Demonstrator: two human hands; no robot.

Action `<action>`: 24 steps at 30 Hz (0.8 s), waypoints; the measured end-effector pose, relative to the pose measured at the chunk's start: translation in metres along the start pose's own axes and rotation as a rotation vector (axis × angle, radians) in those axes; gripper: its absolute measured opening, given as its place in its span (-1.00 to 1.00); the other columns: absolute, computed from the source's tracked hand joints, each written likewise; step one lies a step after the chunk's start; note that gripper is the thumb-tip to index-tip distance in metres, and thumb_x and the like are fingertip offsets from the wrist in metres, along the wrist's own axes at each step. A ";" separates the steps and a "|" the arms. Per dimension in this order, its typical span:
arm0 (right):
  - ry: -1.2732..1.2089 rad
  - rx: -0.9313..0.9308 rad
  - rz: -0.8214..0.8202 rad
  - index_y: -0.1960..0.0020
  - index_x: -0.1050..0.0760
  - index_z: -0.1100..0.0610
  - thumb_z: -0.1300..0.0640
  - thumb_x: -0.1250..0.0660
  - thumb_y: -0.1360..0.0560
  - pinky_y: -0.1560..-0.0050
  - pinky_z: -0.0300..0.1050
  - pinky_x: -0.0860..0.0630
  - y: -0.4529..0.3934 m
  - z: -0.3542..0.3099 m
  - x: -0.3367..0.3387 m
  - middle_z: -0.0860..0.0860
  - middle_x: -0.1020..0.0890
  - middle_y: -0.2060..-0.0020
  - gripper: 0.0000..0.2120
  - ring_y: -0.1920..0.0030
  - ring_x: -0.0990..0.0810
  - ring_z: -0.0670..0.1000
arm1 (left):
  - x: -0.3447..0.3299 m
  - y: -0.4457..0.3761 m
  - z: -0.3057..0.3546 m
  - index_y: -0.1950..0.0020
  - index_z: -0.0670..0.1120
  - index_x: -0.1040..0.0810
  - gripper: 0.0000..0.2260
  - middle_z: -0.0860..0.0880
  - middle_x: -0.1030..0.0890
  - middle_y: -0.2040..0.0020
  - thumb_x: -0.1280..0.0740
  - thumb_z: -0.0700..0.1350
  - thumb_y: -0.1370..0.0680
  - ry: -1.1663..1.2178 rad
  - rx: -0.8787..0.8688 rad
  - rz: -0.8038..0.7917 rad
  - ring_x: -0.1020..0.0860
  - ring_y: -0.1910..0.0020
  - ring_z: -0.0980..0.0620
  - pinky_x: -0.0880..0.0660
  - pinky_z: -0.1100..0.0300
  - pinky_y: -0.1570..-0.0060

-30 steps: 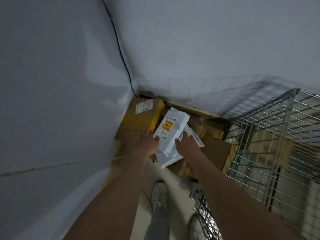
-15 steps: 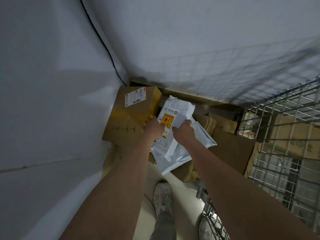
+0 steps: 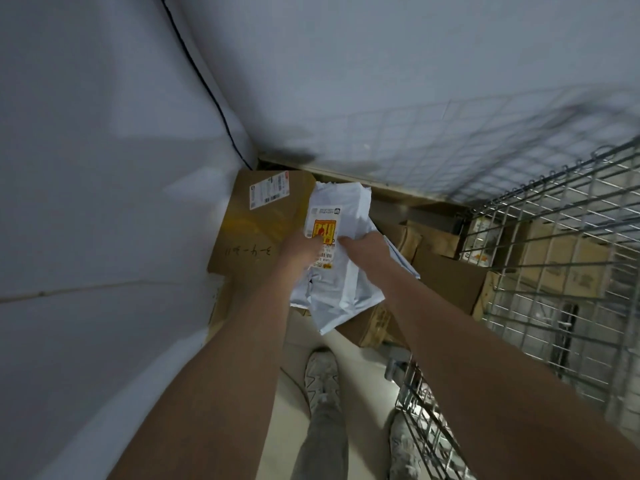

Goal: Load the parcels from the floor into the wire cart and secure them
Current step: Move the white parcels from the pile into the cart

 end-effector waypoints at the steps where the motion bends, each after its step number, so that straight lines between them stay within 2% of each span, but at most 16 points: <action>1: -0.028 0.019 -0.006 -0.26 -0.48 0.30 -0.06 -0.41 -0.51 -0.01 -0.01 -0.57 0.012 -0.008 0.009 0.11 -0.61 -0.02 -0.50 -0.03 -0.62 0.14 | 0.002 0.021 0.011 -0.19 -0.05 -0.56 -0.73 -0.08 -0.66 -0.06 -0.28 -0.01 -0.53 0.016 -0.003 0.004 -0.65 -0.03 -0.10 -0.59 -0.13 -0.15; 3: -0.041 0.065 -0.004 -0.31 -0.46 0.28 -0.07 -0.47 -0.46 -0.07 0.07 -0.61 0.041 -0.028 0.030 0.13 -0.62 -0.11 -0.43 -0.06 -0.62 0.14 | 0.008 0.059 0.030 -0.24 -0.05 -0.53 -0.79 -0.06 -0.63 -0.07 -0.25 -0.07 -0.63 0.035 -0.021 0.001 -0.62 -0.07 -0.08 -0.55 -0.07 -0.20; 6: 0.092 0.198 0.028 -0.33 -0.42 0.22 -0.13 -0.49 -0.40 -0.08 0.12 -0.62 0.090 -0.059 0.069 0.11 -0.60 -0.17 -0.35 -0.11 -0.61 0.15 | 0.021 0.111 0.066 -0.27 -0.06 -0.50 -0.77 -0.04 -0.60 -0.11 -0.26 -0.06 -0.63 0.008 -0.120 0.008 -0.59 -0.10 -0.05 -0.52 -0.03 -0.21; 7: 0.144 0.252 0.044 -0.33 -0.42 0.22 -0.13 -0.48 -0.41 -0.06 0.09 -0.62 0.109 -0.069 0.083 0.11 -0.60 -0.17 -0.36 -0.12 -0.61 0.16 | 0.028 0.129 0.083 -0.32 -0.06 -0.48 -0.71 -0.03 -0.59 -0.15 -0.29 -0.06 -0.61 -0.062 -0.194 0.048 -0.58 -0.11 -0.04 -0.52 -0.01 -0.17; 9: 0.226 0.350 0.068 -0.33 -0.38 0.25 -0.07 -0.45 -0.47 0.00 0.03 -0.56 0.151 -0.085 0.113 0.14 -0.57 -0.17 -0.41 -0.15 -0.58 0.19 | 0.042 0.169 0.120 -0.38 -0.07 -0.42 -0.58 -0.02 -0.54 -0.18 -0.34 -0.08 -0.54 -0.249 -0.376 0.248 -0.53 -0.14 -0.05 -0.49 0.03 -0.07; 11: 0.305 0.421 0.078 -0.35 -0.35 0.26 -0.05 -0.43 -0.51 0.03 -0.02 -0.47 0.189 -0.093 0.141 0.17 -0.56 -0.19 -0.43 -0.18 -0.56 0.21 | 0.046 0.216 0.157 -0.40 -0.08 -0.43 -0.51 -0.11 -0.50 -0.26 -0.38 -0.15 -0.46 -0.316 -0.596 0.422 -0.45 -0.25 -0.15 -0.47 -0.04 -0.19; 13: 0.370 0.487 0.081 -0.39 -0.33 0.25 -0.08 -0.41 -0.52 -0.05 -0.06 -0.43 0.227 -0.097 0.166 0.18 -0.56 -0.23 -0.39 -0.22 -0.54 0.20 | 0.034 0.270 0.184 -0.45 -0.10 -0.42 -0.43 -0.18 -0.41 -0.40 -0.41 -0.25 -0.43 -0.380 -0.800 0.454 -0.35 -0.40 -0.19 -0.39 -0.09 -0.35; 16: 0.507 0.564 0.083 -0.35 -0.40 0.24 -0.06 -0.42 -0.50 -0.11 -0.05 -0.42 0.279 -0.092 0.201 0.17 -0.58 -0.21 -0.44 -0.23 -0.54 0.21 | 0.003 0.339 0.208 -0.39 -0.16 -0.49 -0.46 -0.22 -0.40 -0.43 -0.40 -0.25 -0.39 -0.620 -1.049 0.440 -0.29 -0.48 -0.27 -0.22 -0.24 -0.46; 18: 0.653 0.614 0.097 -0.31 -0.43 0.22 -0.03 -0.44 -0.46 -0.11 -0.02 -0.46 0.310 -0.087 0.225 0.17 -0.58 -0.19 -0.48 -0.21 -0.55 0.21 | -0.016 0.368 0.212 -0.42 -0.11 -0.47 -0.44 -0.14 -0.39 -0.46 -0.45 -0.16 -0.42 -0.784 -0.997 0.367 -0.21 -0.53 -0.21 -0.03 -0.21 -0.53; 20: 0.810 0.655 0.111 -0.26 -0.49 0.20 -0.03 -0.49 -0.41 -0.09 -0.01 -0.50 0.342 -0.079 0.251 0.15 -0.60 -0.15 -0.48 -0.18 -0.57 0.20 | -0.031 0.396 0.213 -0.46 -0.03 -0.40 -0.40 -0.04 -0.41 -0.45 -0.46 -0.04 -0.45 -0.907 -0.907 0.290 -0.21 -0.54 -0.11 0.02 -0.17 -0.53; 22: 0.904 0.700 0.121 -0.26 -0.53 0.16 0.00 -0.54 -0.36 -0.09 -0.01 -0.55 0.370 -0.070 0.273 0.13 -0.62 -0.13 -0.47 -0.16 -0.59 0.18 | -0.044 0.423 0.217 -0.43 0.02 -0.42 -0.44 -0.01 -0.50 -0.37 -0.45 0.06 -0.46 -0.952 -0.861 0.268 -0.34 -0.46 -0.07 -0.10 -0.14 -0.49; 24: 0.974 0.751 0.140 -0.26 -0.55 0.11 0.02 -0.55 -0.34 -0.11 0.02 -0.56 0.397 -0.059 0.291 0.10 -0.64 -0.12 -0.47 -0.15 -0.59 0.16 | -0.056 0.450 0.221 -0.37 0.01 -0.49 -0.47 -0.03 -0.59 -0.27 -0.47 0.15 -0.45 -0.909 -0.836 0.239 -0.51 -0.31 -0.08 -0.32 -0.04 -0.36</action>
Point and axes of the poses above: each hand's wrist, its own y-axis away from the middle knuckle, its own x-axis out of the back of the hand, z = x × y, the point moved 5 cm from there along -y, towards the middle knuckle
